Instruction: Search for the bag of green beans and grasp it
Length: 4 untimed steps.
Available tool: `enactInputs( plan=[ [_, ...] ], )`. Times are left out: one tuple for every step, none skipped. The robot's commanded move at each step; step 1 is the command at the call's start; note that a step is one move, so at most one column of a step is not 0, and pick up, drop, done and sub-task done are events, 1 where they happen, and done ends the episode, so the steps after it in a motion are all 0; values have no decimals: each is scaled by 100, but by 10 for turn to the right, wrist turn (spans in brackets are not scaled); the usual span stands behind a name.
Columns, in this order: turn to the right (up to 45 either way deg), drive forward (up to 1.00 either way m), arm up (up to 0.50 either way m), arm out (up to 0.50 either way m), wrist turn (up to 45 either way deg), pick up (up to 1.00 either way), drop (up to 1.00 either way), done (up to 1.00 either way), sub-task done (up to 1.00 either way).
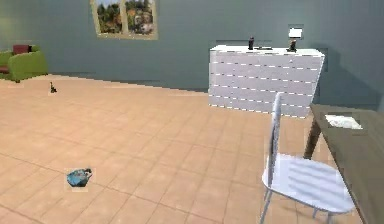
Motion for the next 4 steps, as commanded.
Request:
enactInputs(
  plan=[
    [0, 45, 0, 0, 0, 0, 0, 0, 0],
    [-330, 0, 0, 0, 0, 0, 0, 0, 0],
    [450, 0, 0, 0, 0, 0, 0, 0, 0],
    [60, 0, 0, 0, 0, 0, 0, 0, 0]
  ],
)
